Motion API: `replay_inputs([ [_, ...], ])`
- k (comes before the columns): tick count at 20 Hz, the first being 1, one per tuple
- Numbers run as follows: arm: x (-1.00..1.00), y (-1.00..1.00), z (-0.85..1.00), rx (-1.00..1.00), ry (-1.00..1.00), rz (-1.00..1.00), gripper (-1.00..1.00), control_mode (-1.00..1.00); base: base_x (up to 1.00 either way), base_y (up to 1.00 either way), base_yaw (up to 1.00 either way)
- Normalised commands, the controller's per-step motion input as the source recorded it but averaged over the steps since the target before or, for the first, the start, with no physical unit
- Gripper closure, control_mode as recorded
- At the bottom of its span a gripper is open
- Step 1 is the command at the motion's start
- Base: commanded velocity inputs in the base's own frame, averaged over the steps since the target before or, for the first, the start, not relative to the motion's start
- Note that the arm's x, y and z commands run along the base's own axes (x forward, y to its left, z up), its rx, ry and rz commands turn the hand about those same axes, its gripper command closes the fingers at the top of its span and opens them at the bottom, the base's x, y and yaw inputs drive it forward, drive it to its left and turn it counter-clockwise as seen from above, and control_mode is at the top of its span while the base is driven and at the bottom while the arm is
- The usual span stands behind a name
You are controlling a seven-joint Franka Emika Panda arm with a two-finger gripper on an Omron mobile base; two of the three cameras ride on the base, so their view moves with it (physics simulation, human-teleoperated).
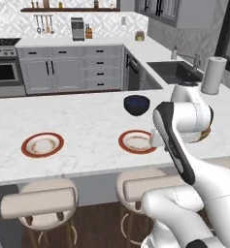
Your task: Pick the chicken drumstick and corn from their plates and place them in the bowl. Then put the bowl in the fridge.
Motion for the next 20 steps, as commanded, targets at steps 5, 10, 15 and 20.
replay_inputs([
  [5,0.0,0.0,0.0,0.0,0.0,0.0,1.0,1.0,0.14,-0.83,0.0],
  [10,0.0,0.0,0.0,0.0,0.0,0.0,1.0,1.0,0.73,-0.44,0.0],
  [15,0.4,-0.34,0.03,0.06,0.04,0.01,1.0,-1.0,0.54,-0.31,0.02],
  [20,1.0,-0.89,0.01,0.05,0.15,0.0,1.0,-1.0,0.0,0.0,0.0],
])
